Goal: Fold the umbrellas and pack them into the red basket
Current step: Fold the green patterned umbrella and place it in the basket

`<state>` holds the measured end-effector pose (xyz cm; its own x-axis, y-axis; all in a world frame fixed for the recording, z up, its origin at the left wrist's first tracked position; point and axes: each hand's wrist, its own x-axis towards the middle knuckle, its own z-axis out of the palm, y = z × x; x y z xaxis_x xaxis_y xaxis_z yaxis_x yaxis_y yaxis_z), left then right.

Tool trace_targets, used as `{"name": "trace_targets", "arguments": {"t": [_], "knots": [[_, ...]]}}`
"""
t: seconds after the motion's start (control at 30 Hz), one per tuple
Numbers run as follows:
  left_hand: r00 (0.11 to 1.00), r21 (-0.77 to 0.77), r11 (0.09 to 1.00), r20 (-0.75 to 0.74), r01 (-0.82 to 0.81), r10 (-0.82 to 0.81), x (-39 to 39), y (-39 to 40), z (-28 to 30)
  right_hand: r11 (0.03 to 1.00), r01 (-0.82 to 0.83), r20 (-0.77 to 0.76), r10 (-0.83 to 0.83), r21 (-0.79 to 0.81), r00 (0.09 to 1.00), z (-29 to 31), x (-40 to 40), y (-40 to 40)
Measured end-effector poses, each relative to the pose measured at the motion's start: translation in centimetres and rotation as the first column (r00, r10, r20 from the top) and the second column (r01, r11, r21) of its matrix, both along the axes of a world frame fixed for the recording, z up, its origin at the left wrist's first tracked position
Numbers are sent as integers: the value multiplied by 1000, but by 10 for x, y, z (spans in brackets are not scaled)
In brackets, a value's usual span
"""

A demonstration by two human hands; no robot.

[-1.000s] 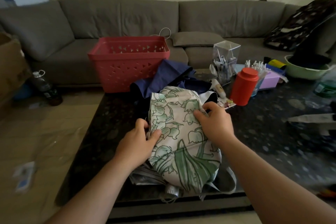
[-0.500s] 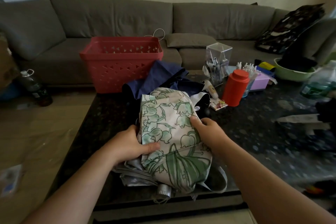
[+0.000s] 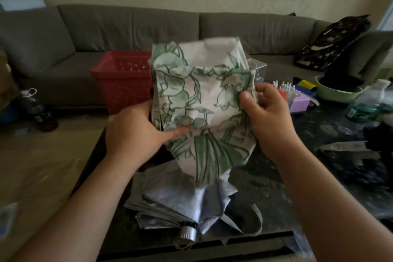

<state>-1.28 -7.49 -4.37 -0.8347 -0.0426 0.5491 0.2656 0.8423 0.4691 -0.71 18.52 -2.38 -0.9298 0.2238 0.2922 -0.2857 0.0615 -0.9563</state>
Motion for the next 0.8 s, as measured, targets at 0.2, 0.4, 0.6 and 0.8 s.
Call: {"name": "trace_targets", "arguments": {"t": [0.2, 0.4, 0.6, 0.8], "knots": [[947, -131, 979, -302, -154, 108, -52, 0, 75, 1000, 14, -164, -15, -4, 986, 55, -39, -6], [945, -95, 979, -291, -182, 147, -55, 0, 12, 994, -73, 16, 75, -75, 997, 16, -33, -6], [997, -271, 961, 41, -55, 69, -6, -12, -111, 999, -21, 371, 5, 37, 929, -103, 7, -1], [843, -177, 963, 532, 205, -82, 23, -23, -108, 990, -85, 472, 22, 112, 881, -111, 35, 7]]}}
